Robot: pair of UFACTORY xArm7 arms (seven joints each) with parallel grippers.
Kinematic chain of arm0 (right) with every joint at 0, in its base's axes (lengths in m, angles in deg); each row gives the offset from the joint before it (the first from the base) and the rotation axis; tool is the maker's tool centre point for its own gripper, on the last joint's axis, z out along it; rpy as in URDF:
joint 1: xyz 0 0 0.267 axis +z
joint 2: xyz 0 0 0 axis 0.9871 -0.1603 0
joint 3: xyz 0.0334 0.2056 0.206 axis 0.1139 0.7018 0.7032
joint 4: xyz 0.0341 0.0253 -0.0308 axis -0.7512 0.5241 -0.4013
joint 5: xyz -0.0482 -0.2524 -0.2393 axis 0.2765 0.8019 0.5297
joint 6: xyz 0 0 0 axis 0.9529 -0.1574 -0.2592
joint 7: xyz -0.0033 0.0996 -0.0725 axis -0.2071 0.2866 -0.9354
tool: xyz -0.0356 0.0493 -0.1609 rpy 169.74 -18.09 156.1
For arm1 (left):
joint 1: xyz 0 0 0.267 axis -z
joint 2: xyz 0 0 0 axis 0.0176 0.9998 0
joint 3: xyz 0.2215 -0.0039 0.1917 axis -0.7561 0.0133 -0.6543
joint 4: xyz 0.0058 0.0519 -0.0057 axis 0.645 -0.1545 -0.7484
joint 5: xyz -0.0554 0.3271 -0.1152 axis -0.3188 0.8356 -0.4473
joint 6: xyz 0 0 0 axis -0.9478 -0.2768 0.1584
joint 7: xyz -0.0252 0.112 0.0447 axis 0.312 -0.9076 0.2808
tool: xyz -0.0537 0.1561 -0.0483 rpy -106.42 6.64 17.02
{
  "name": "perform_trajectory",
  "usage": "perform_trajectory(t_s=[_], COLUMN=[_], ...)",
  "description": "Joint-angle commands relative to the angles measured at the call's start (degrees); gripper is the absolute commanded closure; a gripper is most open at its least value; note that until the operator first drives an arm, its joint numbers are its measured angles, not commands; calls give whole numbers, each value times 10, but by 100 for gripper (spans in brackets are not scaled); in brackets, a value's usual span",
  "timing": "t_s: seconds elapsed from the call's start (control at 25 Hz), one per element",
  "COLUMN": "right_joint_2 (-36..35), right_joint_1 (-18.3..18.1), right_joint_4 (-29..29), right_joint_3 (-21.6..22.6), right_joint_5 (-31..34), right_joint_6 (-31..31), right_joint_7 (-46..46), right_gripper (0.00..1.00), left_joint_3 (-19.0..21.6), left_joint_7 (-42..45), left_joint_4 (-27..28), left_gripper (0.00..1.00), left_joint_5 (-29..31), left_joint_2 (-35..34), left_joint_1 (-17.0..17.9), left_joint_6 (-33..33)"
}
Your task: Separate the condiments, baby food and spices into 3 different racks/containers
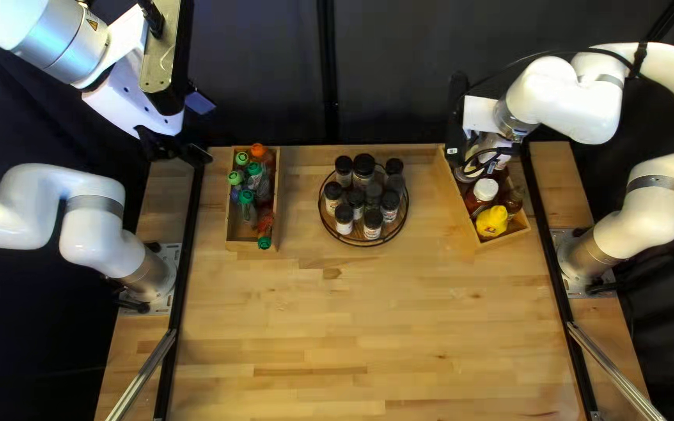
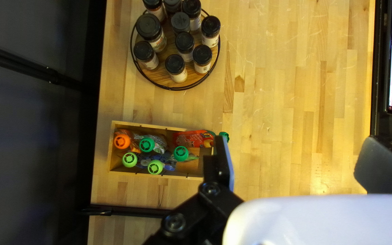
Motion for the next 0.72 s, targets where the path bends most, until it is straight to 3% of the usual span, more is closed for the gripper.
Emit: perform_trajectory(t_s=[0.04,0.48,0.52,0.56,0.6,0.64,0.68,0.72], right_joint_2=[12,32,35,39,42,44,47,47], right_joint_1=[-7,-15,-15,-15,-15,-14,-13,-12], right_joint_4=[4,13,13,14,15,15,14,14], right_joint_3=[-1,1,0,-1,-3,-4,-6,-8], right_joint_5=[6,17,17,16,15,14,11,10], right_joint_6=[12,35,39,41,45,46,48,48], right_joint_7=[8,23,23,21,18,16,12,8], right_gripper=[100,100,92,51,36,13,13,7], left_joint_3=[0,0,0,0,0,0,0,0], left_joint_7=[0,0,0,0,0,0,0,0], left_joint_4=[0,0,0,0,0,0,0,0], left_gripper=[0,0,0,0,0,0,0,0], left_joint_5=[0,0,0,0,0,0,0,0], left_joint_2=[0,0,0,0,0,0,0,0], left_joint_1=[0,0,0,0,0,0,0,0], left_joint_6=[0,0,0,0,0,0,0,0])
